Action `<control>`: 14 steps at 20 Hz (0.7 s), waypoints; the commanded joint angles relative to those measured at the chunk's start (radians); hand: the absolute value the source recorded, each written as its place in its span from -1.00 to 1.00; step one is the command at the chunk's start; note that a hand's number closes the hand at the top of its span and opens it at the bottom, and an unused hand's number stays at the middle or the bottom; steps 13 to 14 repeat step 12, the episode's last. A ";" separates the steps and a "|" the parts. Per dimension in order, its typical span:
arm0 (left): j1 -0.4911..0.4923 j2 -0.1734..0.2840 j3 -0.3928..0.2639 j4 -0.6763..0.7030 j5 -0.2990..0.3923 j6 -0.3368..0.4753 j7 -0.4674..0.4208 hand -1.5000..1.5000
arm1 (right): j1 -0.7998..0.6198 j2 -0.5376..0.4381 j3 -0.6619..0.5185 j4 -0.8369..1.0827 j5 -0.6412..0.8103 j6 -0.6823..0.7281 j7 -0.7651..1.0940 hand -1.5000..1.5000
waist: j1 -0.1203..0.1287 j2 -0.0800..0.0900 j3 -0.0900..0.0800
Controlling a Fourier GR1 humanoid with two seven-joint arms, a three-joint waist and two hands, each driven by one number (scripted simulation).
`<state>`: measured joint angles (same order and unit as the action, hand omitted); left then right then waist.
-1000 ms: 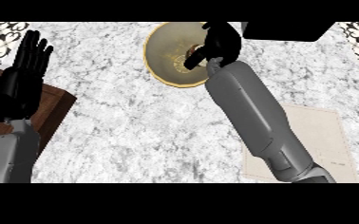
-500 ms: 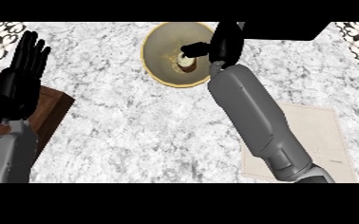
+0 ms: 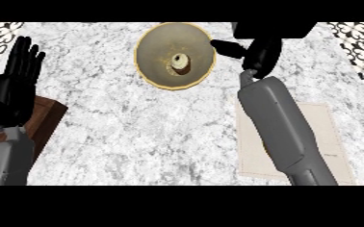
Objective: Pick the cupcake from the placemat and place it in the bowl
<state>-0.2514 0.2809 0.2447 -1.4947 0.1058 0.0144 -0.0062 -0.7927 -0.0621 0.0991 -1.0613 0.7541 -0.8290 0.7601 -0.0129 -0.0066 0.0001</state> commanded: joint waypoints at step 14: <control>0.038 0.019 0.026 -0.035 0.027 -0.030 0.010 0.00 | 0.748 -0.248 -0.090 -0.798 -0.375 0.110 -0.244 -1.00 | -0.006 0.003 0.001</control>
